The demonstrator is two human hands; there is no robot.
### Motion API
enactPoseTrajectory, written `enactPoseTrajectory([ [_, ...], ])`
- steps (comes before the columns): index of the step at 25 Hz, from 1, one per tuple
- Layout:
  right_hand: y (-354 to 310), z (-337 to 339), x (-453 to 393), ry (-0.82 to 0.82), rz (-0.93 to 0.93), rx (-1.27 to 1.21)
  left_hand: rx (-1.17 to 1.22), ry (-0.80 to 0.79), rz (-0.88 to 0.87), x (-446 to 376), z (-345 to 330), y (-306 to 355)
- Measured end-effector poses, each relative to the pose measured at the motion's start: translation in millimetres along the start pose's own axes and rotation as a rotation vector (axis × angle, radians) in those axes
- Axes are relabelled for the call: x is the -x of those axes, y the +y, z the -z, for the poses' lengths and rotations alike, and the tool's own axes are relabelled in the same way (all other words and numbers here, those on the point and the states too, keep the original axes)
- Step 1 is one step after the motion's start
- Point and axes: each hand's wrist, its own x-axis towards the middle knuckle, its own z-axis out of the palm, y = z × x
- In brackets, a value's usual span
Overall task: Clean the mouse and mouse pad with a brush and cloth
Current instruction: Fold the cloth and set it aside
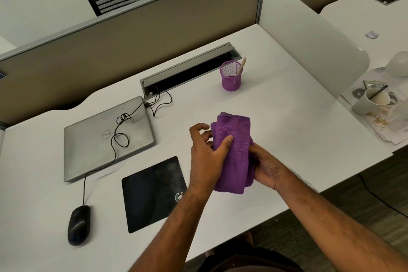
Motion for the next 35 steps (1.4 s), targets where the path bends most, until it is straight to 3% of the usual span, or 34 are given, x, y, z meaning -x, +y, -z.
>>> enactPoseTrajectory([
  [4, -2.9, -6.4, -5.2, -0.020, 0.031, -0.012, 0.028, 0.053, -0.052, -2.5, 0.0, -0.4],
  [9, -3.1, -3.6, -16.5, -0.024, 0.094, 0.005, 0.173, 0.164, 0.128, -12.4, 2.3, -10.7],
  [12, -0.1, 2.3, -20.9, 0.032, 0.128, -0.025, -0.056, 0.277, -0.063, -13.1, 9.0, -8.1],
  [15, 1.5, 7.7, -23.2, 0.062, 0.150, -0.003, -0.084, 0.158, -0.173, -13.3, 10.6, -1.0],
  [19, -0.3, 12.1, -24.9, 0.143, 0.122, 0.071, -0.126, -0.023, -0.154, -16.1, 8.7, 14.9],
  [23, -1.8, 10.1, -25.1, -0.036, 0.013, 0.091, 0.064, -0.171, -0.054, -18.2, 7.3, 29.8],
  [26, -0.9, 9.4, -23.3, -0.100, -0.108, -0.015, 0.193, -0.160, 0.010, -21.9, 7.1, 31.0],
  [31, -10.2, 41.7, -21.6, 0.074, -0.021, 0.159, 0.156, -0.016, 0.101, -29.3, 7.5, 1.5],
  [35, -38.4, 69.8, -10.8, 0.279, 0.134, 0.404, 0.104, -0.031, 0.156, -31.9, -8.4, -25.4],
])
